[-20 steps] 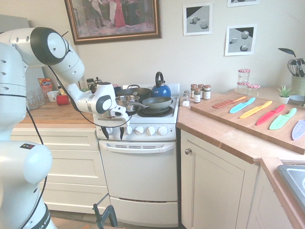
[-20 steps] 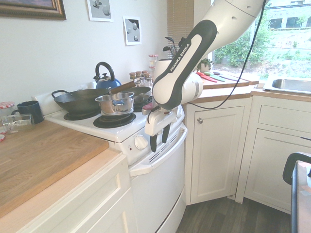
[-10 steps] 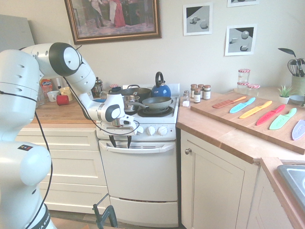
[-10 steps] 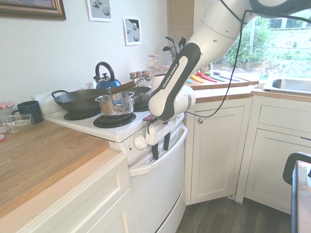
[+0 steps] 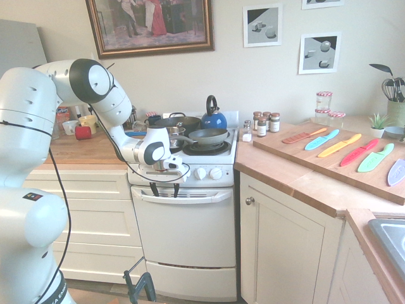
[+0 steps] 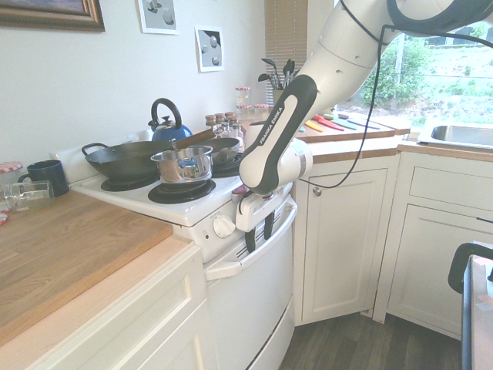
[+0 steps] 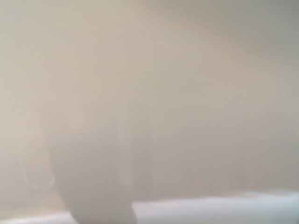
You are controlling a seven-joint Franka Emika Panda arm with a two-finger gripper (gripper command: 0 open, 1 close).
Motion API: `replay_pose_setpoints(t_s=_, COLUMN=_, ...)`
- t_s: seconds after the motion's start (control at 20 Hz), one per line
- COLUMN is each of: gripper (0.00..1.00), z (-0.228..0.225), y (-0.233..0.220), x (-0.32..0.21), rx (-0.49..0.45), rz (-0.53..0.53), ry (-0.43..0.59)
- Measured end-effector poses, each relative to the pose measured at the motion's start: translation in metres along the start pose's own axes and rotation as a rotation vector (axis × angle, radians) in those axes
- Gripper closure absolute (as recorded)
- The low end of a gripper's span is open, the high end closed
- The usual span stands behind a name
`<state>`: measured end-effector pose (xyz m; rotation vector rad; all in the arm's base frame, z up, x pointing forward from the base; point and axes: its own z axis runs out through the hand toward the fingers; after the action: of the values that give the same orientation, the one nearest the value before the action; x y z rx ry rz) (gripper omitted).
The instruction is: Open the oven
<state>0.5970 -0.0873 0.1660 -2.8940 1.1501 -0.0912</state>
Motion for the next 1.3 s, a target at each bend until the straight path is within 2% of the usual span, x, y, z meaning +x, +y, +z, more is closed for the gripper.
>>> replay_pose_setpoints(t_s=0.3, gripper=0.00, z=0.001, y=0.030, x=-0.003, rx=-0.008, rz=-0.043, ry=0.016)
replay_pose_setpoints(t_s=0.55, gripper=0.00, z=0.025, y=0.098, x=-0.048, rx=-0.077, rz=-0.076, ry=-0.088)
replay_pose_setpoints(t_s=0.7, gripper=0.00, z=0.027, y=0.132, x=-0.071, rx=-0.104, rz=-0.082, ry=-0.115)
replay_pose_setpoints(t_s=1.05, gripper=0.00, z=0.027, y=0.177, x=-0.081, rx=-0.122, rz=-0.070, ry=-0.149)
replay_pose_setpoints(t_s=1.3, gripper=0.00, z=0.029, y=0.187, x=-0.083, rx=-0.132, rz=-0.071, ry=-0.158)
